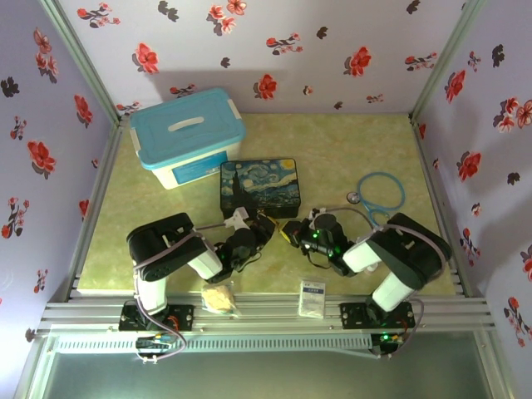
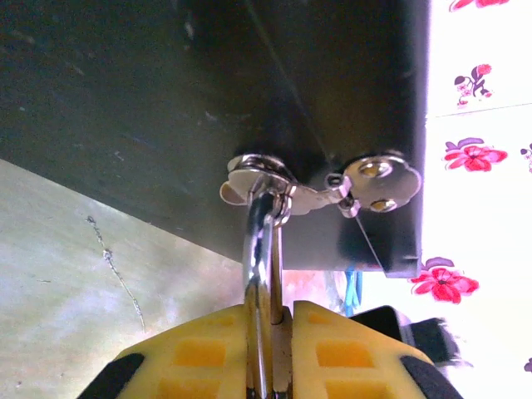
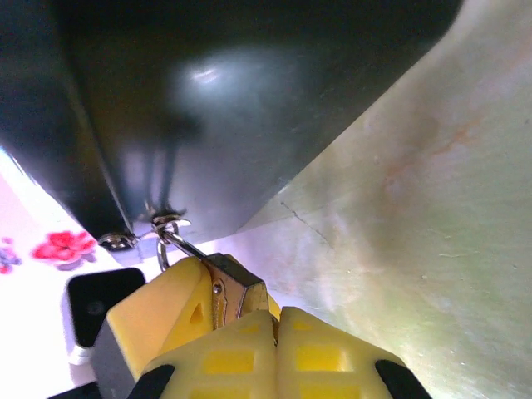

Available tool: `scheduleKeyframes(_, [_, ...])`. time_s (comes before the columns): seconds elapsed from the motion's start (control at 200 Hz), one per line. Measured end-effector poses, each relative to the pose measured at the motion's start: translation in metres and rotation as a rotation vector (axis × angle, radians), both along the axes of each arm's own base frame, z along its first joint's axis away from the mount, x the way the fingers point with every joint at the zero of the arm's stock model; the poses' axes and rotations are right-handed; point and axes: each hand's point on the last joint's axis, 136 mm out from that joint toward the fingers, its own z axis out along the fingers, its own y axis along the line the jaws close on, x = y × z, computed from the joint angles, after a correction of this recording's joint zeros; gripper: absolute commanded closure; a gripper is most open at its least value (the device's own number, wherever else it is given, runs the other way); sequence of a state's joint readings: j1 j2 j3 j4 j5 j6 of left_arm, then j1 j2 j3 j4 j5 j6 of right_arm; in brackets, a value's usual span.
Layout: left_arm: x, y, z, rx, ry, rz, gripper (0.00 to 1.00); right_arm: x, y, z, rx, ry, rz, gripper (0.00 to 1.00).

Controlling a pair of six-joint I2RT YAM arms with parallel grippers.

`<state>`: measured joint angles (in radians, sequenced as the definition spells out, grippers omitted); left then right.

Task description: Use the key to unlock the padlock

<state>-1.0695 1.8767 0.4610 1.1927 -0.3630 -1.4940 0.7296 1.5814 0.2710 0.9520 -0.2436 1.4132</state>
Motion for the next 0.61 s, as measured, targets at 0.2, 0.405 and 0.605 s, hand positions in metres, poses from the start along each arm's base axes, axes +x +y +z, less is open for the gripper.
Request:
scheduleKeyframes(0.2, [-0.006, -0.007, 0.002, -0.007, -0.001, -0.034, 1.0, -0.006, -0.007, -0.001, -0.17, -0.075, 0.058, 0.62])
scheduleKeyframes(0.405, [-0.021, -0.015, 0.001, -0.015, 0.006, -0.087, 1.0, -0.015, -0.022, 0.011, -0.353, -0.152, 0.153, 0.58])
scheduleKeyframes(0.605, [-0.036, -0.018, -0.005, -0.006, 0.024, -0.14, 1.0, -0.008, -0.035, 0.057, -0.559, -0.426, 0.254, 0.61])
